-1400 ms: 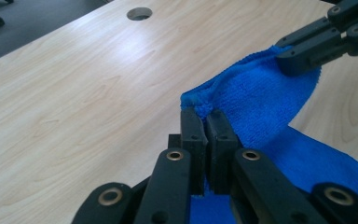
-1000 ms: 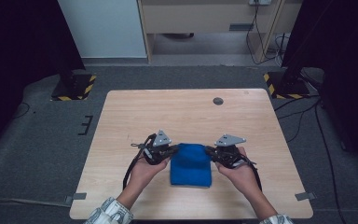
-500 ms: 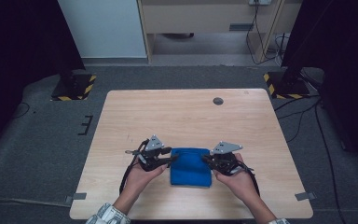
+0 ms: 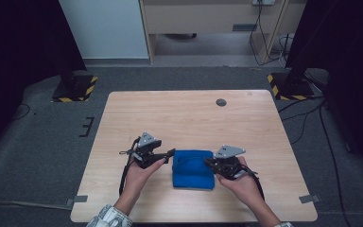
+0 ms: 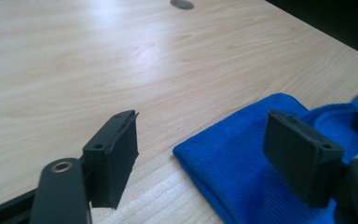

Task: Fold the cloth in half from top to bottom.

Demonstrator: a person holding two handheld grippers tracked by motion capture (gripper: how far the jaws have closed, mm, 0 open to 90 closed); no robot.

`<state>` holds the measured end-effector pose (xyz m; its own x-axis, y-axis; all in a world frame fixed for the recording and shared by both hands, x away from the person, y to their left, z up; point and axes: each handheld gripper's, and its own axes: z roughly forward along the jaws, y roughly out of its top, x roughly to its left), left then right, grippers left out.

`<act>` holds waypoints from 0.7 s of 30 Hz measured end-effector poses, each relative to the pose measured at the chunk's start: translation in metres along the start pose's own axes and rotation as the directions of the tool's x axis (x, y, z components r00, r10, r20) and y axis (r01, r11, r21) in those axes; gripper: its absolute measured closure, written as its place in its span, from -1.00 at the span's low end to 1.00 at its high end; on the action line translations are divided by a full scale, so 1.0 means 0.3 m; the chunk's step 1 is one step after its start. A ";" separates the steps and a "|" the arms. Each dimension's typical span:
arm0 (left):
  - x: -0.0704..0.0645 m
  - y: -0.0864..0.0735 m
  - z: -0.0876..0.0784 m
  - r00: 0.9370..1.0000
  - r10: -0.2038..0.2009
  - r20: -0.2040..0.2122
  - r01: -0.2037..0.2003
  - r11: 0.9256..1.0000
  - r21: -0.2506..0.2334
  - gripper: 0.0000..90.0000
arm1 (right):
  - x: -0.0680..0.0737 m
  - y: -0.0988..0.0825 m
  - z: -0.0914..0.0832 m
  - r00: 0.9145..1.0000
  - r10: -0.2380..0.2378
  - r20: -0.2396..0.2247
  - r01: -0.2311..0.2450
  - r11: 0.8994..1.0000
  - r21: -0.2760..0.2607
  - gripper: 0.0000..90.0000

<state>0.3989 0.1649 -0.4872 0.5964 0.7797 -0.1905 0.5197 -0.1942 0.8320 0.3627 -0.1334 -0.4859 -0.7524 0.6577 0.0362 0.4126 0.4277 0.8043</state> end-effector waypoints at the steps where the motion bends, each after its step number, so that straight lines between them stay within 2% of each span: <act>1: 0.003 -0.006 0.019 0.999 0.030 -0.027 -0.029 0.999 0.029 -0.45 | 0.000 -0.001 0.001 1.000 -0.001 -0.001 0.001 1.000 0.002 0.87; 2: 0.003 -0.006 0.019 0.999 0.030 -0.027 -0.029 0.999 0.029 -0.46 | 0.000 0.000 0.001 1.000 -0.003 0.000 0.003 1.000 0.002 0.87; 3: -0.001 -0.016 0.034 0.998 0.054 -0.032 -0.052 0.997 0.061 -0.47 | 0.000 -0.001 -0.001 1.000 -0.005 0.000 0.005 1.000 -0.001 0.86; 4: -0.003 -0.021 0.039 0.998 0.058 -0.028 -0.056 0.996 0.072 -0.47 | 0.000 -0.001 -0.003 1.000 -0.006 0.000 0.006 1.000 0.000 0.86; 6: -0.005 -0.025 0.044 0.998 0.058 -0.024 -0.056 0.995 0.081 -0.50 | 0.001 -0.003 -0.005 1.000 -0.008 0.003 0.008 1.000 0.002 0.85; 9: -0.019 -0.035 0.054 0.996 0.087 -0.020 -0.084 0.991 0.104 -0.52 | 0.007 -0.010 -0.013 1.000 -0.016 0.007 0.016 1.000 0.008 0.83; 21: -0.043 -0.054 0.056 0.993 0.115 -0.017 -0.112 0.986 0.123 -0.54 | 0.027 -0.036 -0.028 0.999 -0.033 0.005 0.033 0.999 0.026 0.76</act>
<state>0.3932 0.1479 -0.5069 0.6418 0.7622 -0.0849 0.5212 -0.3523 0.7774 0.3477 -0.1379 -0.4892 -0.7629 0.6465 0.0064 0.4009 0.4652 0.7892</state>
